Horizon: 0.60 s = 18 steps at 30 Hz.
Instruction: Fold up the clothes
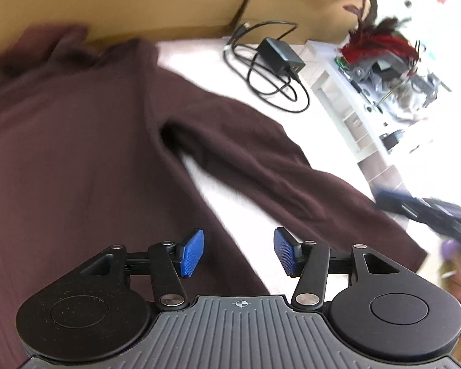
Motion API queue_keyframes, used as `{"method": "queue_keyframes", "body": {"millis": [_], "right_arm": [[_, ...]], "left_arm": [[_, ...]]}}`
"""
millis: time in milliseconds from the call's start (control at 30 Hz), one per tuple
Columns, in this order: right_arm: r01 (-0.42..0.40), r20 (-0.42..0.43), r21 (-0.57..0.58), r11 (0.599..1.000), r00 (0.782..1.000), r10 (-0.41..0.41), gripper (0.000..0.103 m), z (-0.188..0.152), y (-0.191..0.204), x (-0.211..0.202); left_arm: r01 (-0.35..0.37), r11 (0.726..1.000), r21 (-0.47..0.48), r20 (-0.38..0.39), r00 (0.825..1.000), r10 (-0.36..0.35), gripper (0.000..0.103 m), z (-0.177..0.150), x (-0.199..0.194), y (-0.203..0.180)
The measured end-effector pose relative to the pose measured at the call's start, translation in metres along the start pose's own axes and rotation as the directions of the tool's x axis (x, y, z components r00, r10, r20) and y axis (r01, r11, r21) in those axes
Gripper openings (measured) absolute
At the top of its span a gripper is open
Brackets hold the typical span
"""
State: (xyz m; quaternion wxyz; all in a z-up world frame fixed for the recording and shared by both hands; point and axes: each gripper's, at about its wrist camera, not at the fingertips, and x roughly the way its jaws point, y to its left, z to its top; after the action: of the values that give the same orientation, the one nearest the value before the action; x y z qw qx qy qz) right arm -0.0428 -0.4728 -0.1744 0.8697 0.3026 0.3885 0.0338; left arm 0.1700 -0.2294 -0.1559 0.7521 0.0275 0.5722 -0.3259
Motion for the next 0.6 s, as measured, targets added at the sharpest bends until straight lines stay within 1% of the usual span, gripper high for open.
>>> {"method": "queue_keyframes", "body": {"millis": [67,100,133,167,233,300,367,400,433,467,500,567,600], "right_arm": [[0.007,-0.002,-0.090,0.996,1.000,-0.007,0.032,0.012,0.019,0.030],[0.023,0.001,-0.144,0.989,1.000,-0.023,0.035,0.016,0.030,0.044],[0.033,-0.003,-0.203,0.979,0.999,-0.035,0.040,0.018,0.040,0.059],[0.038,-0.013,-0.251,0.967,0.999,-0.043,0.041,0.020,0.049,0.073],[0.026,-0.050,-0.319,0.947,0.998,-0.044,0.041,0.021,0.064,0.098],[0.024,-0.065,-0.370,0.929,0.997,-0.052,0.041,0.020,0.075,0.116],[0.049,-0.063,-0.413,0.909,0.995,-0.082,0.041,0.016,0.081,0.130],[0.065,-0.070,-0.433,0.899,0.992,-0.105,0.038,0.015,0.083,0.136],[0.084,-0.083,-0.452,0.888,0.987,-0.136,0.022,0.013,0.083,0.141],[0.105,-0.093,-0.471,0.876,0.981,-0.168,0.014,0.012,0.083,0.146],[0.117,-0.093,-0.485,0.867,0.978,-0.184,0.010,0.010,0.082,0.146],[0.132,-0.086,-0.497,0.858,0.976,-0.199,0.010,0.009,0.079,0.141],[0.140,-0.086,-0.488,0.862,0.975,-0.207,0.010,0.009,0.077,0.139]], "left_arm": [[0.009,0.998,-0.060,0.014,1.000,-0.008,0.067,-0.012,-0.011,0.009],[0.014,0.996,-0.089,0.022,1.000,-0.012,0.069,-0.017,-0.015,0.014],[0.022,0.992,-0.122,0.028,0.999,-0.019,0.070,-0.022,-0.019,0.020],[0.038,0.987,-0.158,0.036,0.999,-0.033,0.070,-0.026,-0.023,0.027],[0.071,0.971,-0.229,0.052,0.997,-0.060,0.070,-0.035,-0.031,0.041],[0.073,0.962,-0.262,0.062,0.996,-0.058,0.070,-0.041,-0.035,0.051],[0.075,0.955,-0.287,0.067,0.996,-0.058,0.072,-0.047,-0.037,0.059],[0.077,0.952,-0.295,0.066,0.996,-0.060,0.072,-0.049,-0.039,0.063],[0.084,0.951,-0.299,0.066,0.996,-0.067,0.072,-0.051,-0.041,0.067],[0.086,0.951,-0.297,0.070,0.995,-0.068,0.072,-0.051,-0.043,0.069],[0.088,0.951,-0.295,0.074,0.995,-0.069,0.073,-0.051,-0.044,0.072],[0.097,0.952,-0.290,0.086,0.993,-0.075,0.073,-0.048,-0.049,0.077],[0.104,0.953,-0.285,0.096,0.992,-0.080,0.073,-0.044,-0.052,0.079]]}}
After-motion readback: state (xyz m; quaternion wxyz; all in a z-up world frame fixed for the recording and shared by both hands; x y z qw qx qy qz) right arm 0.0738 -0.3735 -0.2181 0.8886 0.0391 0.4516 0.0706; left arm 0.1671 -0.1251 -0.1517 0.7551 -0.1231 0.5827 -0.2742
